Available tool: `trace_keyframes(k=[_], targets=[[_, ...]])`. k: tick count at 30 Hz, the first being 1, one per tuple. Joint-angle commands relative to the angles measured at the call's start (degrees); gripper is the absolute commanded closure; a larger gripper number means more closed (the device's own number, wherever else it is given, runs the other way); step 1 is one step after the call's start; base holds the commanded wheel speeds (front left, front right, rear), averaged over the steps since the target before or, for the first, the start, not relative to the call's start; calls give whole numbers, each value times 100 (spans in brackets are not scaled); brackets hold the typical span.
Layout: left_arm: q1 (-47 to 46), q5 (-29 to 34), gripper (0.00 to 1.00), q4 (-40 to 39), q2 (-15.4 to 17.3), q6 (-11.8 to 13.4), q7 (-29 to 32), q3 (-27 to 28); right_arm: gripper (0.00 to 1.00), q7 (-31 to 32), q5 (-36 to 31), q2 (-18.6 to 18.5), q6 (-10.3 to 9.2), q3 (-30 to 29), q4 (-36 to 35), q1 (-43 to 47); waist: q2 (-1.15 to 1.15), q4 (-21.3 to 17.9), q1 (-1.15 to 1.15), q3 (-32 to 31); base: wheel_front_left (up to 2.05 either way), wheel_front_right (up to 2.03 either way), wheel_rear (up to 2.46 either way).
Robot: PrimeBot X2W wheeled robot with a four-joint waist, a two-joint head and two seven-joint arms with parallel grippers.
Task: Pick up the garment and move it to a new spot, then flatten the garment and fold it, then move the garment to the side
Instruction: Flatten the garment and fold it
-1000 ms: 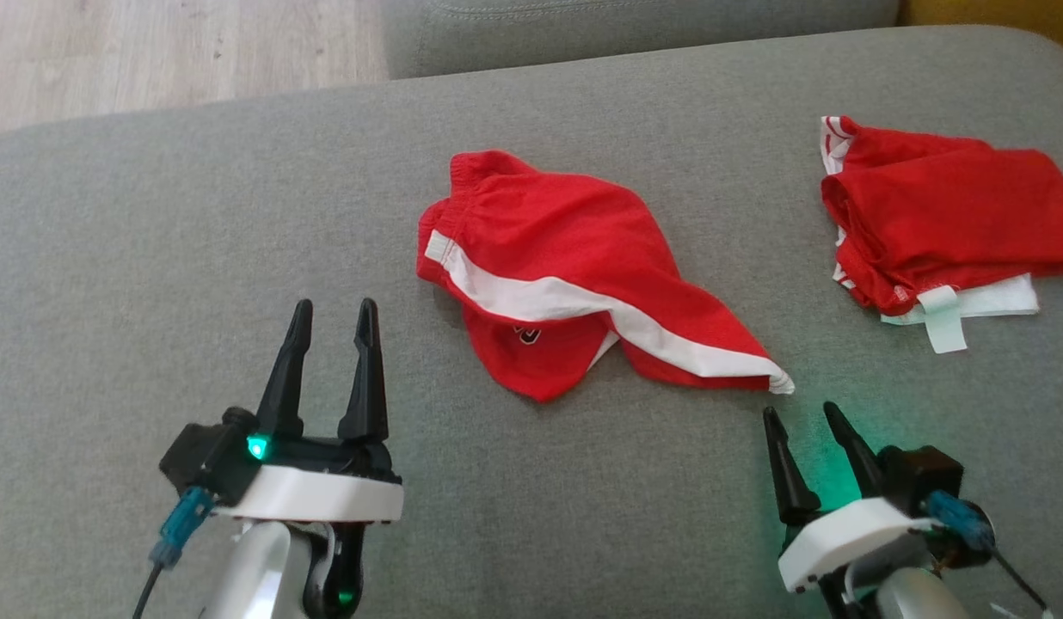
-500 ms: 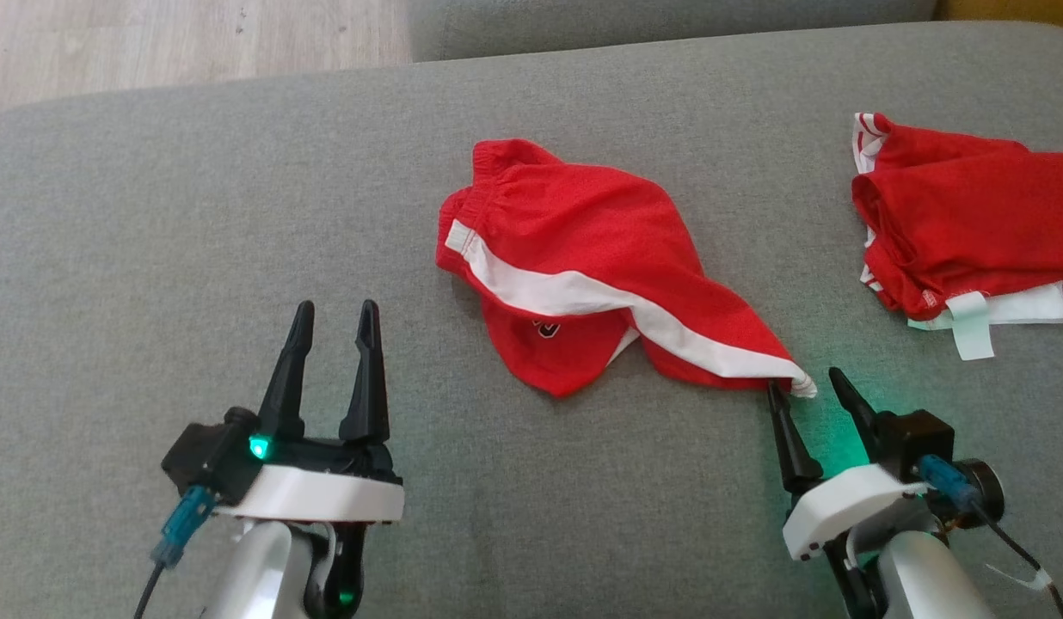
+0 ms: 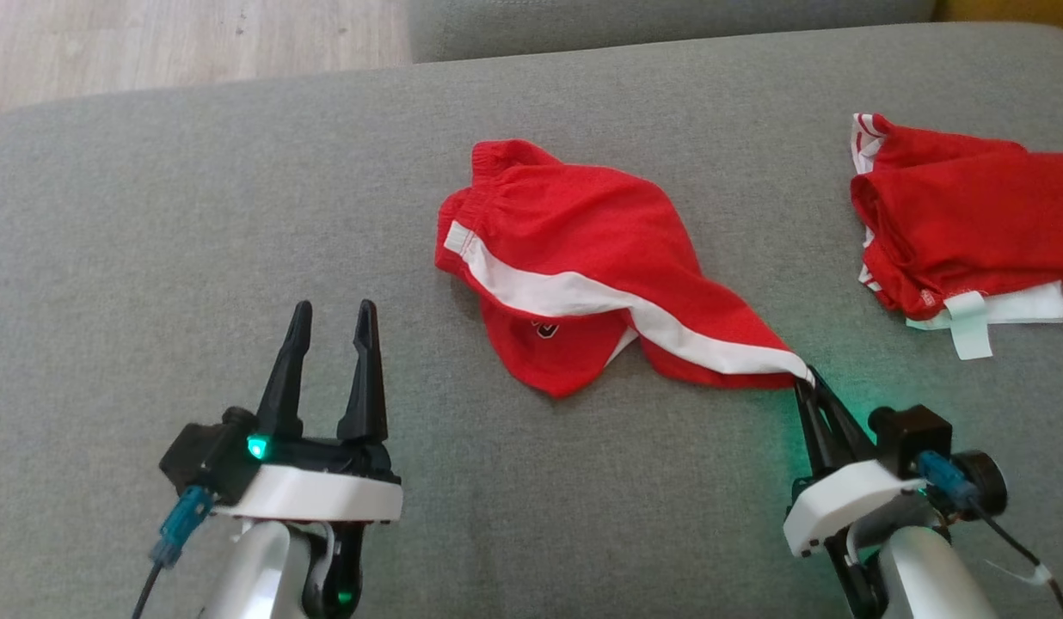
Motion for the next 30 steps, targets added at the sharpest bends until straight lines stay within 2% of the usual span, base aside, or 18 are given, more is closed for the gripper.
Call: trace_keyframes(k=[1, 9, 12, 16, 20, 23, 28, 30], targets=[[-261, -16, 0, -161, 49, -33, -55, 206, 100, 18, -75, -26, -4, 102, -217, -121, 0, -32, 0, 8, 0, 0, 0], [-533, -69, 0, -39, 351, -33, -48, -199, 100, 73, -180, -26, -4, 28, -477, -75, 0, -182, 0, 47, 0, 0, 0], [-924, -283, 0, 40, 701, -33, 247, -643, 100, 105, -167, -26, -4, 38, -520, -86, 0, -210, 0, 84, 0, 0, 0], [-1737, -855, 0, 33, 1353, -33, 1148, -1421, 100, 132, -156, -26, -4, 79, -551, -159, 0, -229, 0, 150, 0, 0, 0], [-2653, -1937, 0, -50, 1979, -33, 2215, -1995, 100, 157, -207, -26, -4, 147, -572, -307, 0, -257, 0, 246, 0, 0, 0], [-3246, -2497, 0, -47, 2454, -33, 2872, -2422, 100, 176, -232, -26, -4, 219, -554, -423, 0, -326, 0, 311, 0, 0, 0], [-3945, -3585, 0, -4, 3002, -33, 3916, -3232, 100, 169, -211, -26, -4, 370, -502, -629, 0, -453, 0, 419, 0, 0, 0], [-4123, -3835, 0, -1, 3138, -33, 4195, -3511, 100, 155, -193, -26, -4, 412, -481, -677, 0, -487, 0, 452, 0, 0, 0]])
